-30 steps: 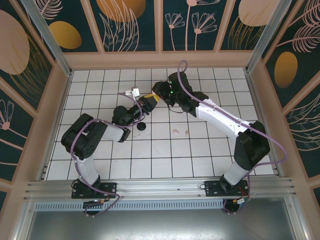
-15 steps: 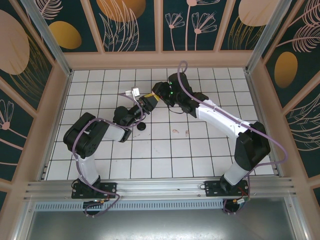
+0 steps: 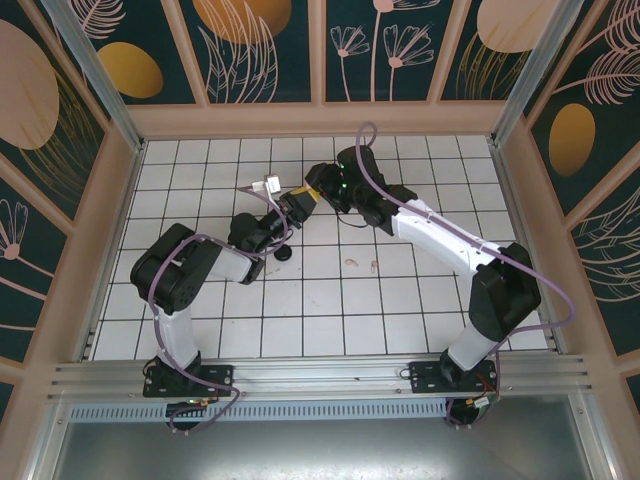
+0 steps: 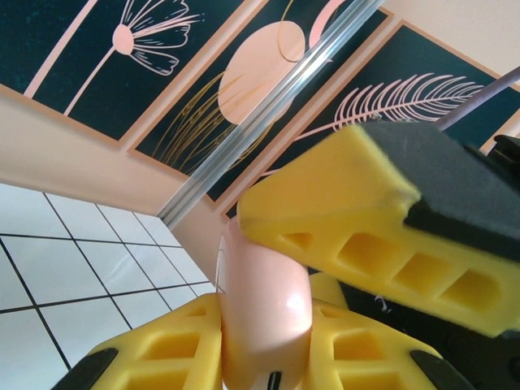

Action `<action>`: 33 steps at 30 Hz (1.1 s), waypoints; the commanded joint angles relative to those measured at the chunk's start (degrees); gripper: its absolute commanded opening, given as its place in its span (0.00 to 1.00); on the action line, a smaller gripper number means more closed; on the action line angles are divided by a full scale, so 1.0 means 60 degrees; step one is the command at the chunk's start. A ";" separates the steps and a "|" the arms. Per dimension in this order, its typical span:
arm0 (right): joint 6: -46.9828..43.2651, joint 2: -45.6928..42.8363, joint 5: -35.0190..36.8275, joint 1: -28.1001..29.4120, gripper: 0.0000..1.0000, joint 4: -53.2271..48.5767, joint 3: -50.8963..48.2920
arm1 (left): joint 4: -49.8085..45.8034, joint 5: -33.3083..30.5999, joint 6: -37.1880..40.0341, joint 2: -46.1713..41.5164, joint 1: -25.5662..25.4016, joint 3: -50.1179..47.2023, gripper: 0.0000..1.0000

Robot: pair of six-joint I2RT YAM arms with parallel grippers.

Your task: Insert the wireless bluetooth earbuds into the charging case

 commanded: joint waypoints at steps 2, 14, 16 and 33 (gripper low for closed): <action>-0.0220 -0.0558 -0.0358 -0.0220 0.69 0.0361 0.0320 | 0.1267 0.0100 -0.0430 0.0022 -0.0036 0.0226 0.00; -0.2544 -0.3288 -0.0480 -0.1199 0.74 0.0904 -0.1860 | -0.1102 0.1698 0.0736 -0.1468 -0.0021 0.0058 0.00; -0.3412 -0.3907 -0.0776 -0.1274 0.74 0.1282 -0.2577 | -0.1754 0.2230 0.1062 -0.1702 -0.0021 0.0173 0.00; -0.6574 -0.4975 -0.2849 -0.1273 0.73 0.2082 -0.4775 | -0.4310 0.4799 0.1876 -0.2212 -0.0022 0.0740 0.00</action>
